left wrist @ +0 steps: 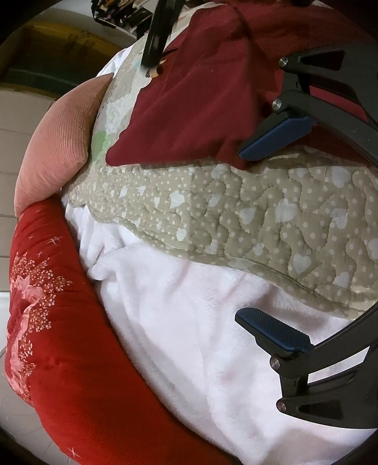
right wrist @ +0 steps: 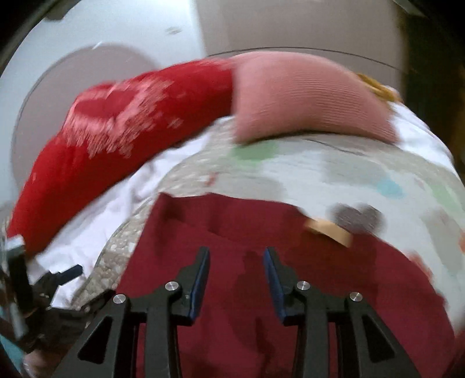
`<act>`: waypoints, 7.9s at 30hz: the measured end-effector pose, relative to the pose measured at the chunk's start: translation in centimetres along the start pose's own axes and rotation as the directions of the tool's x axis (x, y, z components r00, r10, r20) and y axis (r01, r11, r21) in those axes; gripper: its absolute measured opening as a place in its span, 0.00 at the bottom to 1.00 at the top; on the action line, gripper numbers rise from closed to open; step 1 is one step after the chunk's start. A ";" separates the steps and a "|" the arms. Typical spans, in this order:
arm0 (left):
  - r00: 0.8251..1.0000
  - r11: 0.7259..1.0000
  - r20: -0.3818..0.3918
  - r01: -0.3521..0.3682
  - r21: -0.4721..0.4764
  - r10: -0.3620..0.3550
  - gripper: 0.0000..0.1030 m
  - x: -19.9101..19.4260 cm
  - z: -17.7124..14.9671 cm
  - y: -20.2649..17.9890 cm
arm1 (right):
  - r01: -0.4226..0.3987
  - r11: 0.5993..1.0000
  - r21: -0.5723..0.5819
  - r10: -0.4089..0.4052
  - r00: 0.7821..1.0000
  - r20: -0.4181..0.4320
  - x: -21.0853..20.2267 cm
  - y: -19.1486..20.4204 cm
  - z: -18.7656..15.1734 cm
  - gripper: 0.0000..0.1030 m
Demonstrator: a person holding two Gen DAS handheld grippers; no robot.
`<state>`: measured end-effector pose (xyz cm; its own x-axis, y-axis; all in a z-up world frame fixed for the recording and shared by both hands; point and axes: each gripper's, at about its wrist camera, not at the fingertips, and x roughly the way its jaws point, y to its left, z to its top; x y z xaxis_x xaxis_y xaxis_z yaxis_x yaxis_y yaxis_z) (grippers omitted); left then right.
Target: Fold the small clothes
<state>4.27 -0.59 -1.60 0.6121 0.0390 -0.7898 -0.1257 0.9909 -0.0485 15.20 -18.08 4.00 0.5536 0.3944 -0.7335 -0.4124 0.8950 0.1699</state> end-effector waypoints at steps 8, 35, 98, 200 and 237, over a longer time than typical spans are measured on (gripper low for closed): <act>1.000 1.000 -0.009 0.012 -0.011 -0.012 0.99 0.3 0.1 0.1 | -0.032 0.958 -0.286 0.001 0.994 -0.106 6.7 3.2 1.2 0.36; 0.997 0.999 0.061 0.041 -0.016 -0.040 0.99 -1.1 0.4 0.1 | 0.097 0.992 -0.085 -0.098 0.995 -0.012 1.6 0.8 -2.3 0.36; 0.996 0.992 0.080 0.027 0.121 -0.037 0.99 -0.9 -0.7 -3.8 | 0.610 0.575 0.546 -0.653 0.744 -0.145 -25.5 -29.8 -20.7 0.58; 0.947 0.950 -0.079 0.311 -0.032 -0.312 0.07 -0.3 6.5 -6.3 | 0.117 0.880 0.461 -0.164 0.984 0.064 -14.7 -15.9 -18.4 0.56; 0.980 0.985 -0.094 0.173 -0.007 -0.173 0.11 2.6 5.2 -6.3 | 0.278 0.914 0.295 -0.297 0.955 0.023 -12.8 -13.3 -15.4 0.43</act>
<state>10.73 -6.06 -0.12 0.5487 -0.1454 -0.8233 -0.0236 0.9817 -0.1891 2.41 -38.23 0.99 0.6674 0.1151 -0.7358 -0.0098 0.9893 0.1459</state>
